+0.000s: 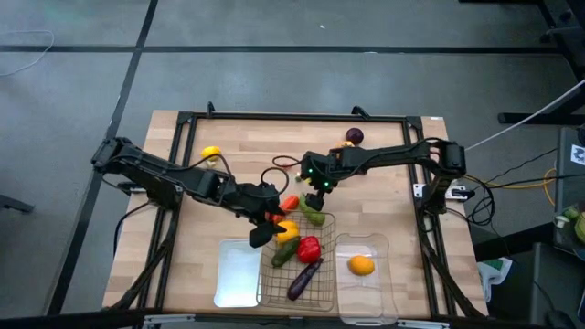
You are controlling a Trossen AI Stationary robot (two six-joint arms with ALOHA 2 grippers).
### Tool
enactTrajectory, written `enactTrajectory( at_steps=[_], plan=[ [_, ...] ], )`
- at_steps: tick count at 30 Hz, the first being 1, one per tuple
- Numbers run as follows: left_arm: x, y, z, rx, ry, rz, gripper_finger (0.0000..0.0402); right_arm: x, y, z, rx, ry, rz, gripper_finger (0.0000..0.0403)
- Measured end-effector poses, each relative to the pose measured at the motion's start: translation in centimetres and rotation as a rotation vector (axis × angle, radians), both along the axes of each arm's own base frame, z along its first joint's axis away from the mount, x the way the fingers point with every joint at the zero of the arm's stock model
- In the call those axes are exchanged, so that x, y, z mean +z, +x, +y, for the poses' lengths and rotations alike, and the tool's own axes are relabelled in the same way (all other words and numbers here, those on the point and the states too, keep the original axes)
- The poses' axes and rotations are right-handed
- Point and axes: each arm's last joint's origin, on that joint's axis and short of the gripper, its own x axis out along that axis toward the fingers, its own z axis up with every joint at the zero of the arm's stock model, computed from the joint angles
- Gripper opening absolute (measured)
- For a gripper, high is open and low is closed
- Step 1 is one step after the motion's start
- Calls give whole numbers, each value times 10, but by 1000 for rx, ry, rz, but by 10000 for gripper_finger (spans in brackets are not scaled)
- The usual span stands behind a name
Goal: Sort produce into baskets
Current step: Put the cucumber into the wire basket
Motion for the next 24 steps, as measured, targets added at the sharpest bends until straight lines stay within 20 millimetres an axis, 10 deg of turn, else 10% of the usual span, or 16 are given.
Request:
enactTrajectory(
  at_steps=[24],
  plan=[
    [-2, -2, 0, -10, 19, 23, 260, -43, 12, -1, 8, 11, 88, 323]
  ],
)
